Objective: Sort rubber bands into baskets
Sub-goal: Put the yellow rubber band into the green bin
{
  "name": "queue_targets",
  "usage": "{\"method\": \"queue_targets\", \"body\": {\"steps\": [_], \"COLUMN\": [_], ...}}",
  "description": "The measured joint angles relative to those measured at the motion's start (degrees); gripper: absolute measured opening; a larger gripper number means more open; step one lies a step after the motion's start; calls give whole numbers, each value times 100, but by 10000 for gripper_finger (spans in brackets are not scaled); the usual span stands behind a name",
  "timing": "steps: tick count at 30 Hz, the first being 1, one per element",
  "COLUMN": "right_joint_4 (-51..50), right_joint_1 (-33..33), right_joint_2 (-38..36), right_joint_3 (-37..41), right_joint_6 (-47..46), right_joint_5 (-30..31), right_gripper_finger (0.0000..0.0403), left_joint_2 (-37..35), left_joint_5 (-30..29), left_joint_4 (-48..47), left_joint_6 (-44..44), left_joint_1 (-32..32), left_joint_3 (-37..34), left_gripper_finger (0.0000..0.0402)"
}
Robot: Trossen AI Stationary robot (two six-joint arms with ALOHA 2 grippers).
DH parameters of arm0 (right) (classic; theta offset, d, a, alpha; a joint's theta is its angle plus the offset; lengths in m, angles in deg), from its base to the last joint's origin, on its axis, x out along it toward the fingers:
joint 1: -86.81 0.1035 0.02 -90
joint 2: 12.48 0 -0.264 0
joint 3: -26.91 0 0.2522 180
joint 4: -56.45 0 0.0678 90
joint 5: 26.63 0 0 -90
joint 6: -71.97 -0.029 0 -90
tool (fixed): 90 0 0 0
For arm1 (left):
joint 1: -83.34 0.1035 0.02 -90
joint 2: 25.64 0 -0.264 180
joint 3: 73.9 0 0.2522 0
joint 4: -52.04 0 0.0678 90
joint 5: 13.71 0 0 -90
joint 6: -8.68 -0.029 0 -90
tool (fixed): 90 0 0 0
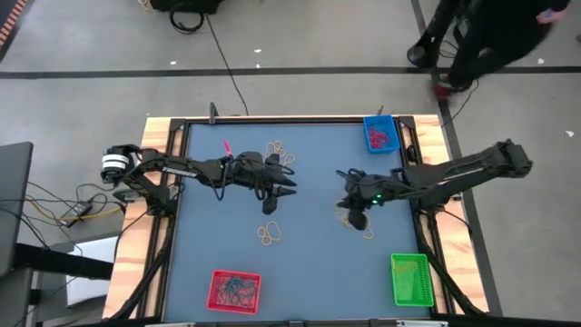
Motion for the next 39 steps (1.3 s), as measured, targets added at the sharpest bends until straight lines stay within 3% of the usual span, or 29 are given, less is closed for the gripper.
{"method": "queue_targets", "body": {"steps": [5,14,22,31,39], "right_joint_4": [-151,-932,-1739,-1846,-1742], "right_joint_1": [329,1236,2290,3594,4428], "right_joint_2": [-782,-1660,-1776,-1389,-597], "right_joint_3": [0,0,0,0,0], "right_joint_6": [-187,-1499,-2917,-5331,-6034], "right_joint_5": [-857,-2314,-2034,-2106,-1759], "right_gripper_finger": [3,5,6,6,9], "left_joint_2": [0,0,0,0,0], "left_joint_5": [2,2,-104,-135,-136], "left_joint_4": [-20,-24,-23,-160,-288], "left_joint_6": [-19,-28,-39,-38,139], "left_joint_1": [-38,-191,-260,-264,-267], "left_joint_3": [0,0,0,0,0], "left_gripper_finger": [115,115,115,115,115]}}
